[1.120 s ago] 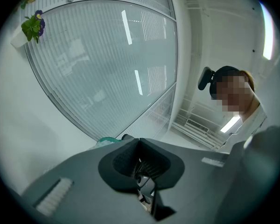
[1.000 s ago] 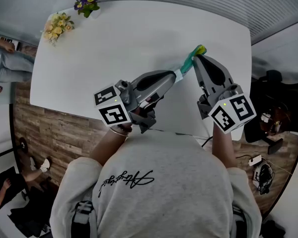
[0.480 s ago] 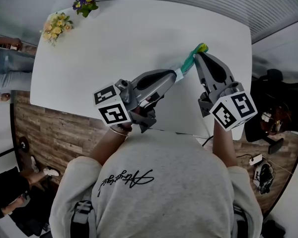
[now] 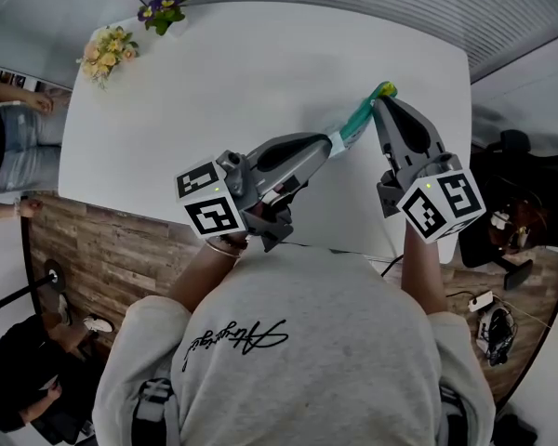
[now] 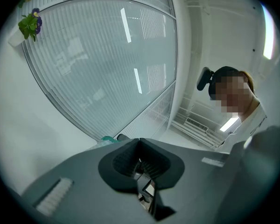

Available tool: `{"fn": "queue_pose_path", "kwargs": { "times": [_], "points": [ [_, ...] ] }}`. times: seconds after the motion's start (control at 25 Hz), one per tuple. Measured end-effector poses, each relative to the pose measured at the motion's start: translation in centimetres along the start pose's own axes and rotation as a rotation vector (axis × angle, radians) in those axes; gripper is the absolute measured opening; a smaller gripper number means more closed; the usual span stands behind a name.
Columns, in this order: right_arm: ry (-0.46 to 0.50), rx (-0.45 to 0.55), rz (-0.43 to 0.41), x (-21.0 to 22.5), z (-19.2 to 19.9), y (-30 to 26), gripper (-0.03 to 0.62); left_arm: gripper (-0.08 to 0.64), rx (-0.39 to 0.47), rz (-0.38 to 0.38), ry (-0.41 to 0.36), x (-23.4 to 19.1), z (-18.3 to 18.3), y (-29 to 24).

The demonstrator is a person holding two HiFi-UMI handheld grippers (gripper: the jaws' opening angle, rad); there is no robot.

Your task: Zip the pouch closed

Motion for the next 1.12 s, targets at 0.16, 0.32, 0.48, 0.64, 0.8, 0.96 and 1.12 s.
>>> {"fn": "queue_pose_path", "kwargs": {
  "times": [0.16, 0.32, 0.48, 0.64, 0.8, 0.96, 1.12],
  "points": [
    [0.002, 0.004, 0.007, 0.2, -0.2, 0.0, 0.005, 0.003, -0.003, 0.004, -0.007, 0.2, -0.2, -0.2],
    [0.007, 0.004, 0.018, 0.7, -0.2, 0.0, 0.005, 0.003, -0.004, 0.005, -0.005, 0.2, -0.2, -0.4],
    [0.016, 0.003, 0.038, 1.3, 0.0, 0.0, 0.006, 0.003, -0.006, 0.014, -0.004, 0.3, -0.2, -0.5],
    [-0.018, 0.004, 0.028, 1.9, 0.3, 0.1, 0.006, 0.003, -0.011, 0.006, 0.001, 0.2, 0.0, -0.6],
    [-0.007, 0.003, 0.044, 2.2, 0.5, 0.0, 0.006, 0.003, -0.01, 0.016, 0.016, 0.3, -0.1, -0.6],
    [-0.005, 0.004, 0.042, 2.2, 0.4, -0.1, 0.006, 0.003, -0.008, 0.016, 0.011, 0.5, -0.3, -0.6],
    [0.002, 0.008, 0.059, 2.6, 0.3, 0.0, 0.006, 0.003, -0.008, 0.026, 0.019, 0.7, -0.3, -0.6]
  ]
}}
Point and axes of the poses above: the fingertips, and each gripper's own axes: y backward along the fingers, x to its right, z out of its underside, the point moved 3 cm from there along y, backward along the fingers, and after that the axes turned 8 degrees about y, right-handed, at the moved point
